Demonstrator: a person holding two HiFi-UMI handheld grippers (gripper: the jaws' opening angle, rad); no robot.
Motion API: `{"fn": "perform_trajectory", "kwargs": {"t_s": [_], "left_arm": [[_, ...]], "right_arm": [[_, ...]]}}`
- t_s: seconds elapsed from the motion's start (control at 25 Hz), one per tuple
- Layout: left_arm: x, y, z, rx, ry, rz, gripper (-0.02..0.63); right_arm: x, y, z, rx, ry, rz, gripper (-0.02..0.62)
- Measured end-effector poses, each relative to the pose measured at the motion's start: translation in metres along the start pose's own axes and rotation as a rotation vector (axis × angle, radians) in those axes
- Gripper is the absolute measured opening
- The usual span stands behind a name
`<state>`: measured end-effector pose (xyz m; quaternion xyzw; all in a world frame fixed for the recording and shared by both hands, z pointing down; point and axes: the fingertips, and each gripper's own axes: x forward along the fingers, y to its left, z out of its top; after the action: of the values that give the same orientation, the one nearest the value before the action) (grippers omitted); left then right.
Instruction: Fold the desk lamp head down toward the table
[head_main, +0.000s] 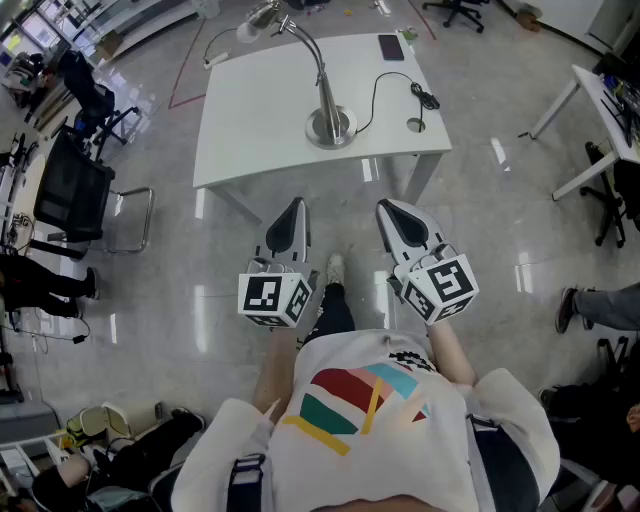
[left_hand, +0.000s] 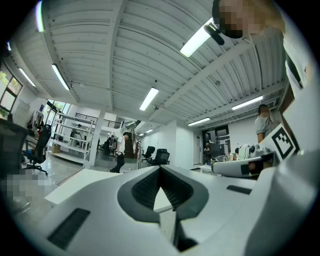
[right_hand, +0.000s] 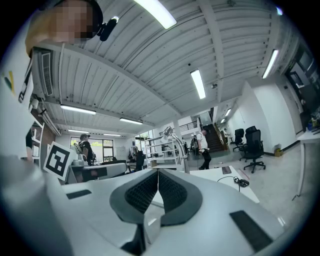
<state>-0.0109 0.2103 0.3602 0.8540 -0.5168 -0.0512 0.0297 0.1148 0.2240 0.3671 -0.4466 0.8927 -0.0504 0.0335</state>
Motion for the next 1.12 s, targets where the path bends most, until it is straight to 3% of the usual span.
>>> {"fn": "perform_trajectory", "kwargs": {"t_s": [0.16, 0.36, 0.56, 0.64, 0.96, 1.12], "left_arm": [[0.059, 0.060, 0.015, -0.020, -0.017, 0.008, 0.043], [0.135, 0.136, 0.044, 0.018, -0.030, -0.004, 0.043], [0.193, 0.205, 0.042, 0.032, 0.031, -0.040, 0.043], [0.214, 0.224, 0.039, 0.042, 0.043, -0.054, 0.043], [0.267, 0.257, 0.036, 0.053, 0.058, -0.035, 0.043], [0.276, 0.267, 0.045, 0.050, 0.038, 0.004, 0.043]], "right_arm": [[0.074, -0.027, 0.012, -0.015, 0.026, -0.011, 0.011], [0.181, -0.062, 0.043, -0.061, 0.007, -0.053, 0.011], [0.259, -0.107, 0.066, -0.021, -0.087, -0.266, 0.011], [0.283, -0.121, 0.066, -0.015, -0.090, -0.295, 0.011], [0.354, -0.148, 0.050, -0.020, 0.009, -0.175, 0.012], [0.374, -0.140, 0.069, -0.069, -0.031, -0.089, 0.012]]}}
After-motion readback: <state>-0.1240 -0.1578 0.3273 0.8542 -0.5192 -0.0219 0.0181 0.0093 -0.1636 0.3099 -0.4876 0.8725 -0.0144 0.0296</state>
